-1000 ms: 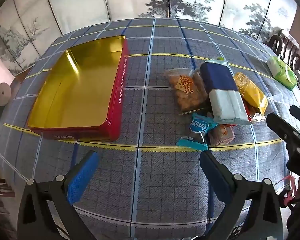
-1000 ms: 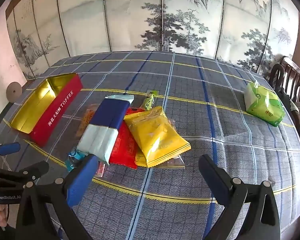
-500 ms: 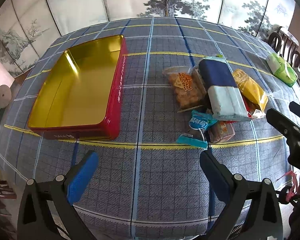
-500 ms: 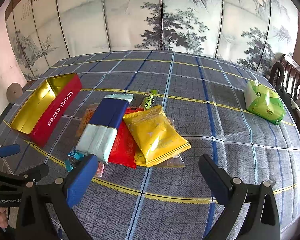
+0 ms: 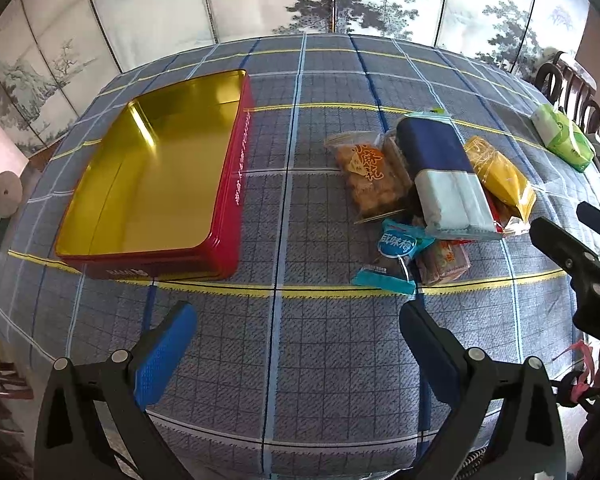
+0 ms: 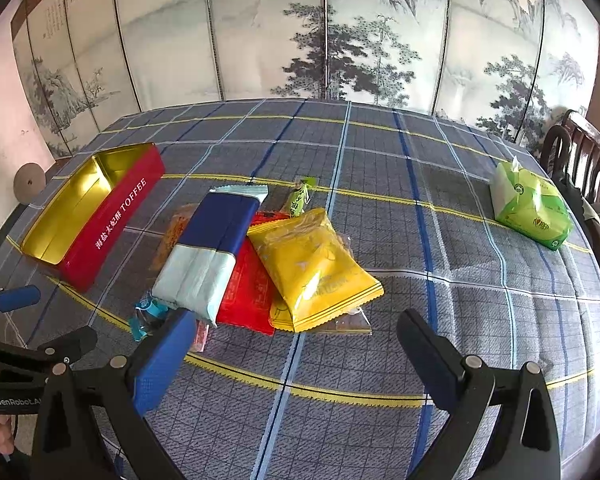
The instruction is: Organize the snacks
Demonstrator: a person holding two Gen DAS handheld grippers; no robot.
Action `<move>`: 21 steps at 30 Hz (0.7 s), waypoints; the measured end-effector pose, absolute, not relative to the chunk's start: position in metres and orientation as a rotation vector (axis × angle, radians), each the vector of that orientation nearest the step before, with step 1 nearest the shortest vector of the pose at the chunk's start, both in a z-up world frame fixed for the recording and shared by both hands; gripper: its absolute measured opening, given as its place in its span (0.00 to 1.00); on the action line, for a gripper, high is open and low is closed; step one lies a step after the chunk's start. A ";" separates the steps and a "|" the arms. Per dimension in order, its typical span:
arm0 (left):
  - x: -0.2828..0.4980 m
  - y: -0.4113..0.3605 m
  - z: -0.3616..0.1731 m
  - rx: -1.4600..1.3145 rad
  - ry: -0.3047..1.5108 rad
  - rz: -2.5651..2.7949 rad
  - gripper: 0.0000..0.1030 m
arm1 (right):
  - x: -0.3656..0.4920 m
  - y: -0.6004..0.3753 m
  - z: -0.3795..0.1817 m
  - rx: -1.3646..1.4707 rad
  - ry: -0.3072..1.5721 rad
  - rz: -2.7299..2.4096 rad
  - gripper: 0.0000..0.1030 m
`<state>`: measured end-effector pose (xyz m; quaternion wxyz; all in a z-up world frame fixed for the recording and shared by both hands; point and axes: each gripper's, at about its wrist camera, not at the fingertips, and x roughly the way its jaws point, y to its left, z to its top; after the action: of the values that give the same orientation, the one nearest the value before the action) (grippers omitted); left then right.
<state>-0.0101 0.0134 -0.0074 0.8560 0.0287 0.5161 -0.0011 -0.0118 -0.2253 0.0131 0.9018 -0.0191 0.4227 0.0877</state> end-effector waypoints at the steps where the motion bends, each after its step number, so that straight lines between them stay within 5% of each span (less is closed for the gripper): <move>1: -0.010 0.013 -0.007 0.061 1.083 -0.003 0.97 | -0.012 -0.225 0.013 -0.039 0.874 0.182 0.99; 21: -0.013 0.015 -0.007 0.063 1.063 -0.037 0.97 | -0.011 -0.226 0.013 -0.050 0.868 0.185 0.99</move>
<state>-0.0134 0.0147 -0.0068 0.8615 0.0301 0.5066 -0.0175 -0.0114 -0.2255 0.0126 0.9027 -0.0242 0.4200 0.0897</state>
